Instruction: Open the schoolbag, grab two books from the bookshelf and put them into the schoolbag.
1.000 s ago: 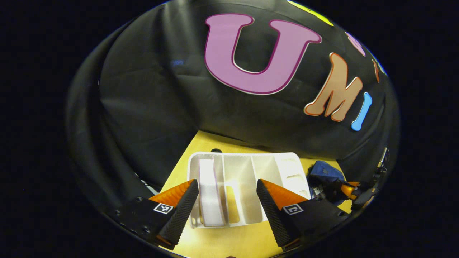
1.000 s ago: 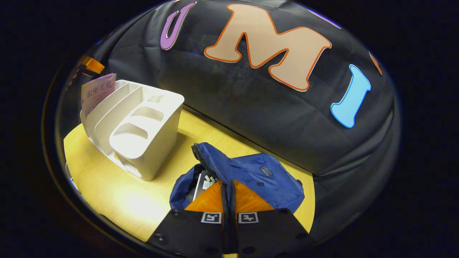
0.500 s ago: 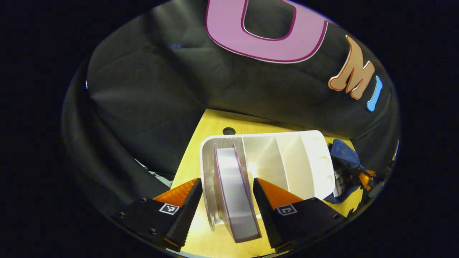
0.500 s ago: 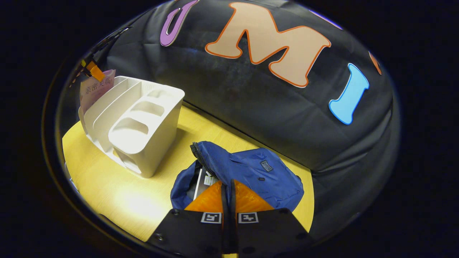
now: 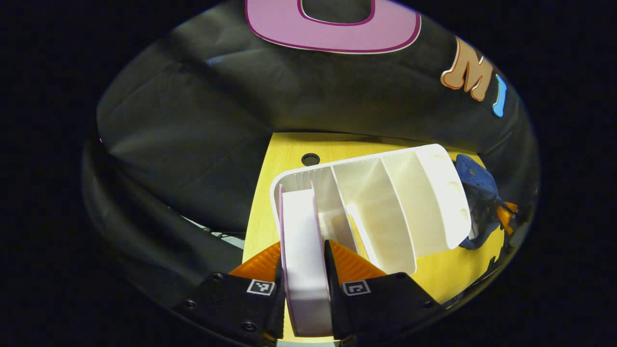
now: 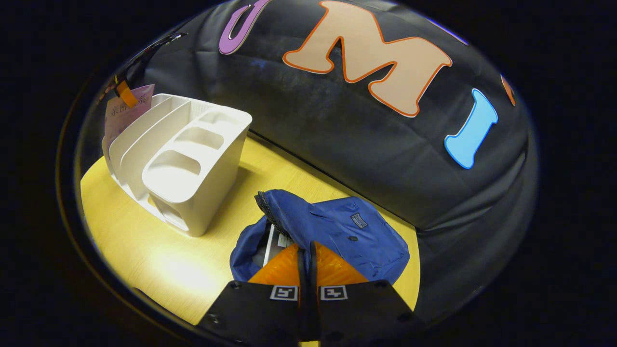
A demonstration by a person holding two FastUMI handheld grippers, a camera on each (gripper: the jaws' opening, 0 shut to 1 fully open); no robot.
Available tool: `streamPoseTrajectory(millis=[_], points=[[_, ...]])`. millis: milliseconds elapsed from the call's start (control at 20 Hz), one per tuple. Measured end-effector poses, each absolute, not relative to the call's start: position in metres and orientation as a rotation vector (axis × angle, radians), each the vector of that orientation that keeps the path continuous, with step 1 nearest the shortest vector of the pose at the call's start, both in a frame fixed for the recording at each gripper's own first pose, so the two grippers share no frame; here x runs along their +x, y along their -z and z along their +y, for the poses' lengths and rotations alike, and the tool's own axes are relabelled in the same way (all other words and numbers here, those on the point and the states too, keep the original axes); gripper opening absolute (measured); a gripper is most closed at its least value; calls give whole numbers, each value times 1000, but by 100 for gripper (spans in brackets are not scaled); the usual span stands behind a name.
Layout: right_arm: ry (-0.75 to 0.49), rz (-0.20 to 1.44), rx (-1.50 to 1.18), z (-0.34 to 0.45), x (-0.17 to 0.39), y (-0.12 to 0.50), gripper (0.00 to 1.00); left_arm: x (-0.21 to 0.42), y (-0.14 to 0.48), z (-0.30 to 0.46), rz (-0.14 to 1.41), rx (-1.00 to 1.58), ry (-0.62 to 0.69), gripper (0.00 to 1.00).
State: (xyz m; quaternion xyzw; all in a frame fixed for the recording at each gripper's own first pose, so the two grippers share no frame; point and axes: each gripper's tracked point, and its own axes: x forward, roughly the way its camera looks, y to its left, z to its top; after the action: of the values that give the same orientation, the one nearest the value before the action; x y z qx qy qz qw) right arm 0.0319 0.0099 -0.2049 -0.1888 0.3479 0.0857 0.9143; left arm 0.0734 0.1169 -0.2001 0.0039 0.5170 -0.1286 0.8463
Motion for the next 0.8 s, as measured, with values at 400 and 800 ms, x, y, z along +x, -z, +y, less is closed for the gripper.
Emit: streamPoseTrajectory(millis=[400, 800], points=[[-147, 708, -379, 8, 27, 200, 3, 76, 178, 109, 1003, -50, 253, 29], [-209, 681, -347, 0, 21, 198, 2, 44, 120, 129, 876, -100, 69, 29]])
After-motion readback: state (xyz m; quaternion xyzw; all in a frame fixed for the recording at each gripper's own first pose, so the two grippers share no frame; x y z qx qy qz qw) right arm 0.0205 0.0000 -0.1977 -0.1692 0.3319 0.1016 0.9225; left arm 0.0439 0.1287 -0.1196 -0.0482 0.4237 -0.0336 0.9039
